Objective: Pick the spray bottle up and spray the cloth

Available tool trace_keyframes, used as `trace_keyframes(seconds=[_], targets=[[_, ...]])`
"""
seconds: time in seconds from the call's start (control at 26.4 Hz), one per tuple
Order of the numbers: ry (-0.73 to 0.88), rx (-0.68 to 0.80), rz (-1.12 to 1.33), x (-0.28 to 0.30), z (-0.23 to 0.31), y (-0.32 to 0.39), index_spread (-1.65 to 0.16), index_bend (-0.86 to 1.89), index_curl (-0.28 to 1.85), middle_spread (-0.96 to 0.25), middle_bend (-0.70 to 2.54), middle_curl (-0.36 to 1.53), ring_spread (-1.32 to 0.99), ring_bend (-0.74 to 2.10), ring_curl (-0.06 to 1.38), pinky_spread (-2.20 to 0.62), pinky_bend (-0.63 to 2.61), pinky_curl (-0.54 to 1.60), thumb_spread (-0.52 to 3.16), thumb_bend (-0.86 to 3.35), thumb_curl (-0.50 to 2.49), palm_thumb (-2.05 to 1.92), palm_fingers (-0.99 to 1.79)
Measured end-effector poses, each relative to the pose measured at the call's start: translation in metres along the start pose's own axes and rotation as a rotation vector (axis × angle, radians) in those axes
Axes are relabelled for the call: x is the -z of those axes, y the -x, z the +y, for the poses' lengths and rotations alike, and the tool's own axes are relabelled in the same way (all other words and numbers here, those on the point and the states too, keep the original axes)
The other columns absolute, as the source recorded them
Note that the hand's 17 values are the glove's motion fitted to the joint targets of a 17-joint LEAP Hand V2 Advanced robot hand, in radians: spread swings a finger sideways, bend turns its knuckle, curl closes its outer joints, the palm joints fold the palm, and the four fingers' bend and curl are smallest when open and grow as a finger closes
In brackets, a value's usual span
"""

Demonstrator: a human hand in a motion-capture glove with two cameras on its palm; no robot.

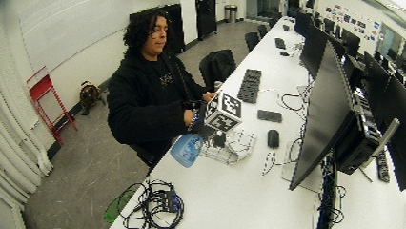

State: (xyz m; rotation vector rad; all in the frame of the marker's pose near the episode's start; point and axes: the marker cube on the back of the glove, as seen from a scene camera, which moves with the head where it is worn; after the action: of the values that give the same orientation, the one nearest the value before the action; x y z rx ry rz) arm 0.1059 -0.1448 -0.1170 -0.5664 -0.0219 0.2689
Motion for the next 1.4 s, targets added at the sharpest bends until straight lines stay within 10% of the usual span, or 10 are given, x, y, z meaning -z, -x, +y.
trace_keyframes(seconds=[0.76, 1.4], targets=[[0.257, -0.031, 0.153, -0.053, -0.075, 0.014, -0.29, 0.29, 0.58, -0.20, 0.65, 0.56, -0.22, 0.79, 0.48, -0.32, 0.50, 0.42, 0.36, -0.03, 0.79, 0.91, 1.37], [-0.473, 0.525, -0.369, 0.081, -0.067, 0.170, -0.28, 0.25, 0.59, -0.20, 0.64, 0.56, -0.22, 0.78, 0.48, -0.31, 0.48, 0.41, 0.38, -0.03, 0.81, 0.90, 1.38]])
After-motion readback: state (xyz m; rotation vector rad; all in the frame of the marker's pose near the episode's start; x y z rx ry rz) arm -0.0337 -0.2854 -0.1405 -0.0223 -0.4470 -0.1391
